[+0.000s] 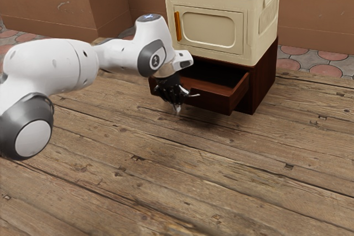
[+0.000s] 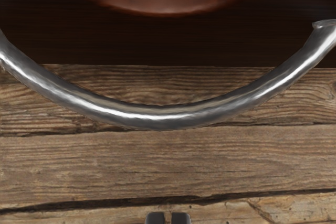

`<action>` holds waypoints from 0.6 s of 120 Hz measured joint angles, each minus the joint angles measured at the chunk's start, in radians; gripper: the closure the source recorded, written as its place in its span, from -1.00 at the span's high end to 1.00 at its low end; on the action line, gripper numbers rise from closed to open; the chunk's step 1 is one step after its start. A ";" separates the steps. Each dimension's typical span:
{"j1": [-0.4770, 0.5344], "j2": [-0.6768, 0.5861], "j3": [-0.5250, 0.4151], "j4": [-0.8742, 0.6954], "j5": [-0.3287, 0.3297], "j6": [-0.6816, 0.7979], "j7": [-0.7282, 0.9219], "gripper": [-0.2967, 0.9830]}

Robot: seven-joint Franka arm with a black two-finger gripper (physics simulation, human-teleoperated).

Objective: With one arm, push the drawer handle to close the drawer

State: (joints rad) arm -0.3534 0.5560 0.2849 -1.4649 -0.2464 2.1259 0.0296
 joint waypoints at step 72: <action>0.071 0.197 -0.029 0.335 0.043 -0.110 0.052 -0.69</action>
State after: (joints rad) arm -0.2824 0.7527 0.2555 -1.1299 -0.2031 2.0156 0.0821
